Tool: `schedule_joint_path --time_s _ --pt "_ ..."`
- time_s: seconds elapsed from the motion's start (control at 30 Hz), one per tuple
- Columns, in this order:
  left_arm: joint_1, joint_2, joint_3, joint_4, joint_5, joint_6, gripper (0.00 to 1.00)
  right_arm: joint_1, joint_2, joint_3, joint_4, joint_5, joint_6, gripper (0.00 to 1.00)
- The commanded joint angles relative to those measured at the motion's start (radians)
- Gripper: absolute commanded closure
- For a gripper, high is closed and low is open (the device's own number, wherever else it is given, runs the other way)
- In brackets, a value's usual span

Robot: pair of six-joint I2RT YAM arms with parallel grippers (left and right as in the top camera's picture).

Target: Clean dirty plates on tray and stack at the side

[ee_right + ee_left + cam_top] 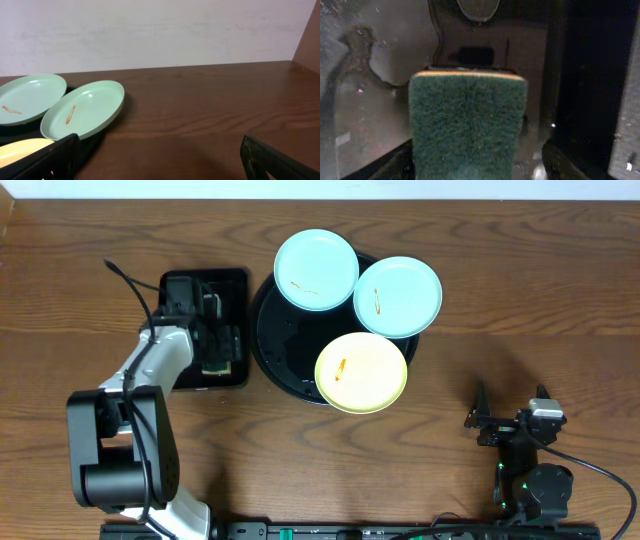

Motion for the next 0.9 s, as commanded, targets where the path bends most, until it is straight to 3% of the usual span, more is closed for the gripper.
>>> schedule_joint_path --time_s 0.0,0.17,0.27,0.7,0.87 --pt "-0.002 0.01 -0.018 0.033 0.0 0.003 0.31 -0.014 -0.005 -0.001 -0.004 0.01 0.012 0.01" --pt "-0.002 0.01 -0.018 0.089 0.001 0.003 0.64 -0.014 -0.005 -0.001 -0.004 0.01 0.012 0.01" --pt "-0.002 0.007 -0.015 0.105 0.001 0.003 0.92 -0.014 -0.005 -0.001 -0.004 0.01 0.012 0.01" --pt "-0.002 -0.26 0.004 0.023 0.005 -0.076 0.93 -0.014 -0.005 -0.001 -0.004 0.01 0.012 0.01" --pt "-0.002 -0.267 0.004 -0.01 0.004 -0.075 0.92 -0.014 -0.005 -0.001 -0.004 0.01 0.012 0.01"
